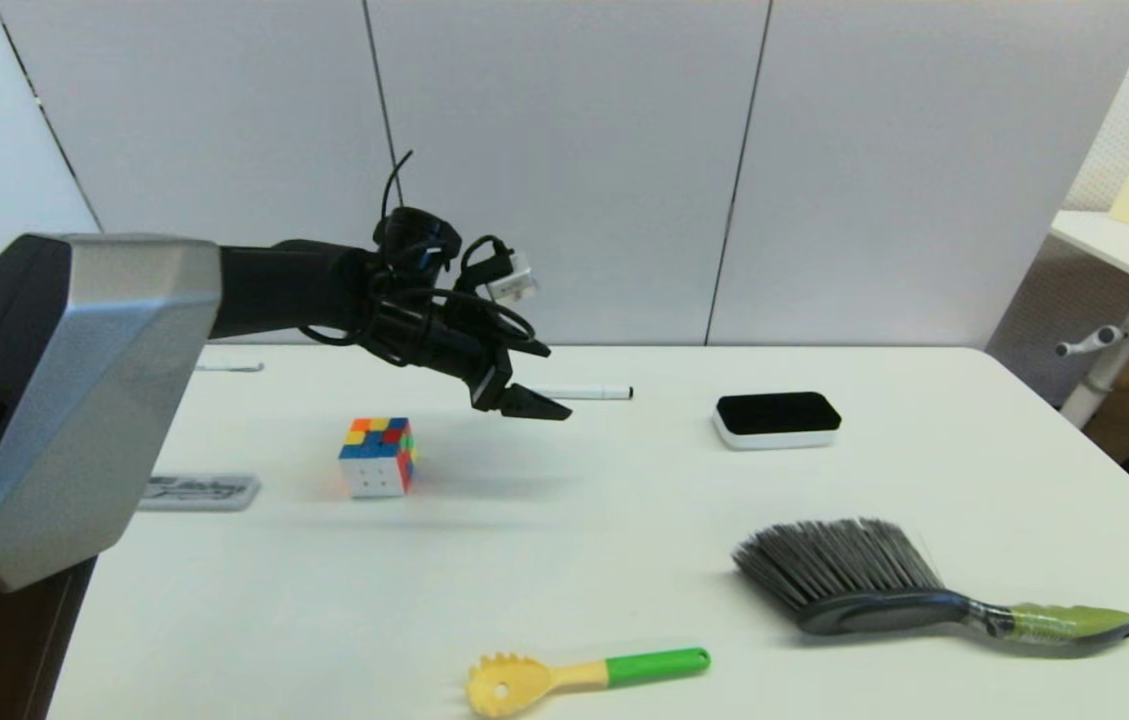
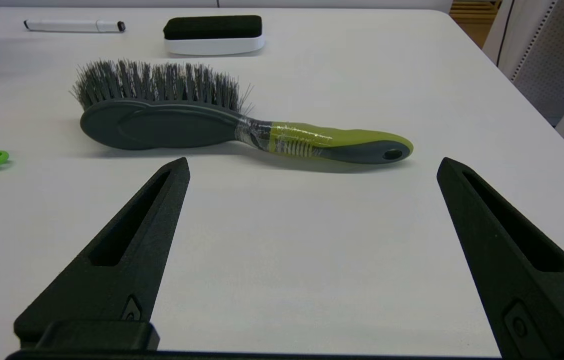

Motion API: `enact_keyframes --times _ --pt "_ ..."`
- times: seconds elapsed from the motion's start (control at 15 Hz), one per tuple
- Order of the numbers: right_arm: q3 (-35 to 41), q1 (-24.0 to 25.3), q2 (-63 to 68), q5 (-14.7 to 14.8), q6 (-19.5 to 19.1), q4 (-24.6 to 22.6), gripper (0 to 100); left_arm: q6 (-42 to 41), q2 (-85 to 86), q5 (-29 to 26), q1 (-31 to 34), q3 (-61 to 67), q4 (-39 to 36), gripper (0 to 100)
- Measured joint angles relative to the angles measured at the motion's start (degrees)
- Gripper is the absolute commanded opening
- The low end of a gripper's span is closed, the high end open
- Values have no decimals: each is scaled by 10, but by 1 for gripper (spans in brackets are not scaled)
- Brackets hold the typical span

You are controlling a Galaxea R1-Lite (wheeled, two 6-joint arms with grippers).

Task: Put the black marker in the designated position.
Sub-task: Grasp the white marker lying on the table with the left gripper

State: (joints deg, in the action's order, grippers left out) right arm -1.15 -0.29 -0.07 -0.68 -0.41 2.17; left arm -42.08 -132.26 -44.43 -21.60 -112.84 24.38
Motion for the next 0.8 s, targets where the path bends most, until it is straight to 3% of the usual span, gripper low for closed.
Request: enact_keyframes --times 0.47,0.8 --pt "0 0 0 0 0 0 100 2 -47 -1 1 -4 -108 100" --pt "0 0 0 0 0 0 100 0 -62 -1 1 -4 -142 100"
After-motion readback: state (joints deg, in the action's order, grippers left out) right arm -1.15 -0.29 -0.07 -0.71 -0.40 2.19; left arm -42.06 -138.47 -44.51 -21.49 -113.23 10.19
